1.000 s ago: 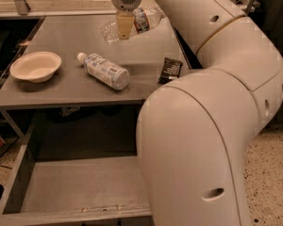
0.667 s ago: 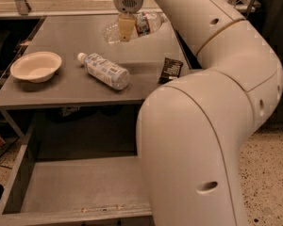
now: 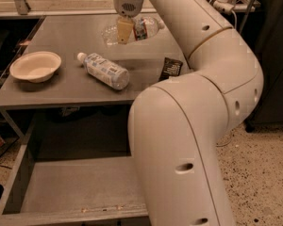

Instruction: Pick water bottle from top drawer and place on counter

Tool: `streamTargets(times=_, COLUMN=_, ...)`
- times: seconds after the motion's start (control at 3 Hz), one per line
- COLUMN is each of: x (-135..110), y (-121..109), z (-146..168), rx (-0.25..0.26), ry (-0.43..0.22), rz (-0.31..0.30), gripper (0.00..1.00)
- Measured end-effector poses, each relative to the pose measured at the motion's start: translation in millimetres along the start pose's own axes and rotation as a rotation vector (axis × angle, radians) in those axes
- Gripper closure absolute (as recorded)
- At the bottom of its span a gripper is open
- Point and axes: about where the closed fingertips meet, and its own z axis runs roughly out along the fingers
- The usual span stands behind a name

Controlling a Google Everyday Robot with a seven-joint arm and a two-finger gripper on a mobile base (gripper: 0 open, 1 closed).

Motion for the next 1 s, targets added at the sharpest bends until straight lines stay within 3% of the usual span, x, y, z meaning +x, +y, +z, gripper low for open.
streamTargets(times=1.0, x=-24, y=-5, z=42, rx=-0.054, ry=-0.073, rz=-0.038, gripper=1.0)
